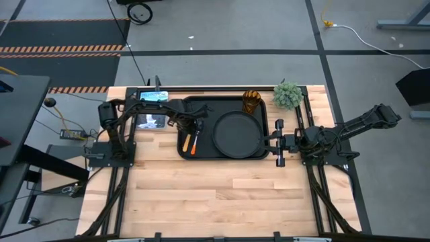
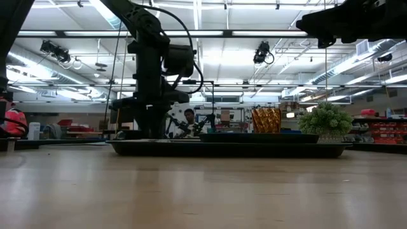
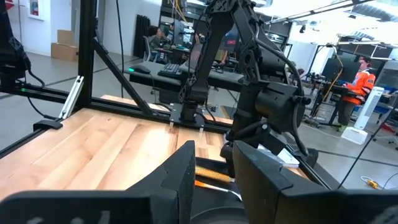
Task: Pick and place plate/cup/fork/spoon on tray
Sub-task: Put the yellow spoon on the black serving tray beside the orange fork, then adjust the orange fork on the table
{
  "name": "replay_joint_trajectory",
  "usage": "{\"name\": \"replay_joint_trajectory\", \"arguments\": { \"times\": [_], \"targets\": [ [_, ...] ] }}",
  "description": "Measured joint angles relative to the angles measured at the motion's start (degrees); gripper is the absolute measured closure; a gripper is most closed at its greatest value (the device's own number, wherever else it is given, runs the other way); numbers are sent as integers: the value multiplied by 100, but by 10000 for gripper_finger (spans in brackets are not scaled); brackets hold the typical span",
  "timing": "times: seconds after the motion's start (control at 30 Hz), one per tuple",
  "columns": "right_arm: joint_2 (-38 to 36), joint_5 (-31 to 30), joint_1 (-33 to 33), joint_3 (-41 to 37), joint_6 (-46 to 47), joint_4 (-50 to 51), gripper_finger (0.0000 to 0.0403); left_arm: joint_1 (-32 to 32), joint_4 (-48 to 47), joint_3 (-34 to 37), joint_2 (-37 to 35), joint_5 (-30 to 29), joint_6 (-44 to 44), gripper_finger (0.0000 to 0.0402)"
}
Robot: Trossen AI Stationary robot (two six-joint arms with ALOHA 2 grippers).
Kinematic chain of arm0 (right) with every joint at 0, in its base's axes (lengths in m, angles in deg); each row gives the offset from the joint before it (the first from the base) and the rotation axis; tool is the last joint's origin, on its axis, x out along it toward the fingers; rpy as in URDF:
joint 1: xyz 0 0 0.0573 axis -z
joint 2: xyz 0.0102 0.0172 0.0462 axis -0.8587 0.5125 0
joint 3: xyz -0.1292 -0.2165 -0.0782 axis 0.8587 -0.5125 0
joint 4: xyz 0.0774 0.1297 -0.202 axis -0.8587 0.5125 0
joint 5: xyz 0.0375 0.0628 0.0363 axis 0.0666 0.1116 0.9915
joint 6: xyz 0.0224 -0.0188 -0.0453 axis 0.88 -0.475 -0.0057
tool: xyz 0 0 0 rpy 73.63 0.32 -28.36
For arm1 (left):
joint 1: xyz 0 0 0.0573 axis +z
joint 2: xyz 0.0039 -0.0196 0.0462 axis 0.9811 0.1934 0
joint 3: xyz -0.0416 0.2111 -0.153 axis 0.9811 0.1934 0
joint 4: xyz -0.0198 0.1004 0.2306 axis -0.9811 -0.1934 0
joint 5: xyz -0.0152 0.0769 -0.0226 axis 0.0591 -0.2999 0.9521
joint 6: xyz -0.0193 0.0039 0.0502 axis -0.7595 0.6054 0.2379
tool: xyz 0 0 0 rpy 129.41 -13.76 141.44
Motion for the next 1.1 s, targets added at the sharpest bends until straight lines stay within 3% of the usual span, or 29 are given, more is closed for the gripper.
{"name": "replay_joint_trajectory", "arguments": {
  "times": [0.43,0.53,0.77,0.93,1.1],
  "targets": [
    [1,0,0,0,-4,-38,287,-250,392,0,0,379,1096,276],
    [0,2,0,0,-45,-73,287,-470,596,0,0,121,1332,276],
    [-1,2,0,0,-111,-225,287,-980,754,0,0,-1151,1703,275],
    [-1,2,0,0,-111,-262,287,-972,956,-4,64,-1320,1743,275],
    [1,18,0,0,-57,-258,287,-874,1138,-6,304,-1074,1737,266]
  ]
}}
